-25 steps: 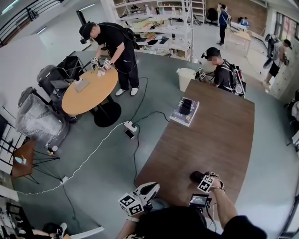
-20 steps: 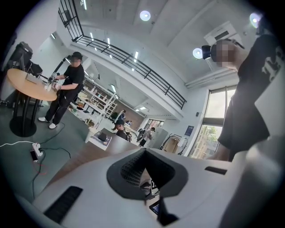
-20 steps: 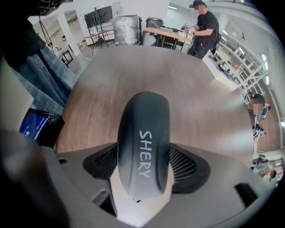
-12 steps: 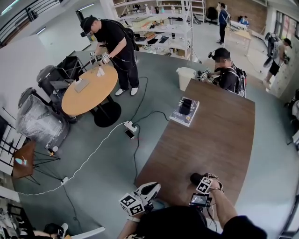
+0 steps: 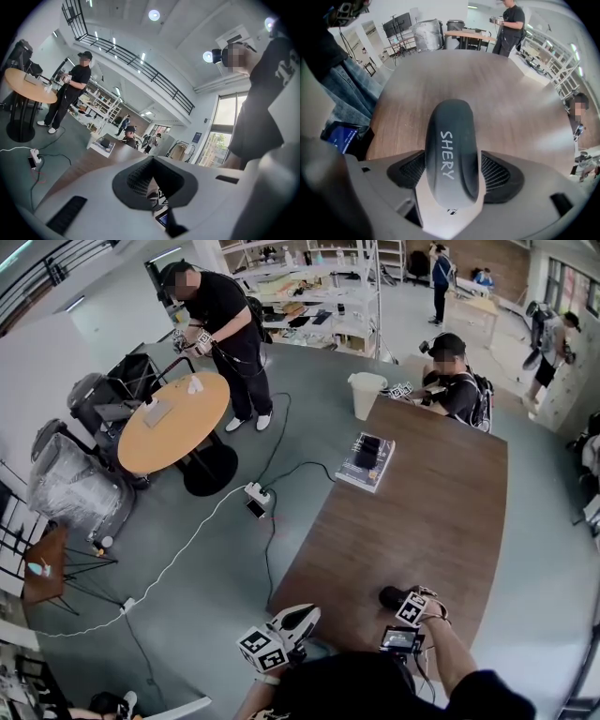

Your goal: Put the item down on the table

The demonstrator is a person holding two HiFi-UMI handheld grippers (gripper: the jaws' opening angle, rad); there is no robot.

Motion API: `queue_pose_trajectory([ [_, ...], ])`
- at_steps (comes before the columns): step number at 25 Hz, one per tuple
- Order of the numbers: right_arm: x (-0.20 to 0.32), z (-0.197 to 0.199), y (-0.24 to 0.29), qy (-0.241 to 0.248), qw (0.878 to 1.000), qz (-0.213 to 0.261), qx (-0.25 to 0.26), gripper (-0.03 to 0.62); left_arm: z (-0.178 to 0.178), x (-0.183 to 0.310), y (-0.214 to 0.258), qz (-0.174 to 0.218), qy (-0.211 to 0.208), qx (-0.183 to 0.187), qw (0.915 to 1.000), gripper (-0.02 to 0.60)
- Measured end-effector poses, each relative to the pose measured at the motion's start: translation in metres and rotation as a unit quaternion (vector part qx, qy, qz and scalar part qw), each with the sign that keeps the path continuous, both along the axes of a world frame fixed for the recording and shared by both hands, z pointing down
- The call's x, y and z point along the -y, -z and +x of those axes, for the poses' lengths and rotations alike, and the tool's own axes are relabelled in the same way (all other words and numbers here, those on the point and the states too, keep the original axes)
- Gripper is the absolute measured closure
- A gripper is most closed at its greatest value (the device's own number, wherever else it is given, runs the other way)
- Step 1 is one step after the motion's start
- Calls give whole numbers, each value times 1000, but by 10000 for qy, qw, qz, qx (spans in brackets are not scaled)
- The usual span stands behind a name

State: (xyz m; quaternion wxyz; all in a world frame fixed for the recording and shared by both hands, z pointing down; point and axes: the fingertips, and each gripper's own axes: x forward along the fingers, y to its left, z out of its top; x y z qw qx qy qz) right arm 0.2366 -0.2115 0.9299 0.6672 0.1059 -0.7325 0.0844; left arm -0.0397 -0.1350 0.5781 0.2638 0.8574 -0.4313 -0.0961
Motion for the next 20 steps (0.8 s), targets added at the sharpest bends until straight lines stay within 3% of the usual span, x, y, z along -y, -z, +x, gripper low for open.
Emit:
queue_pose_trajectory([
  [4, 0, 1, 5, -248, 9993, -97, 256, 250, -2, 6, -6, 8, -96, -6, 10000, 575],
  [12, 18, 21, 36, -672, 9953, 507, 479, 250, 23, 28, -3, 60, -638, -41, 9979, 575],
  [16, 17, 33, 55, -1133, 9883, 808, 630, 250, 34, 35, -2, 163, -1025, -31, 9946, 575],
  [20, 19, 47, 89, -1650, 9734, 1352, 837, 250, 48, 39, -3, 194, -1332, -21, 9909, 575],
])
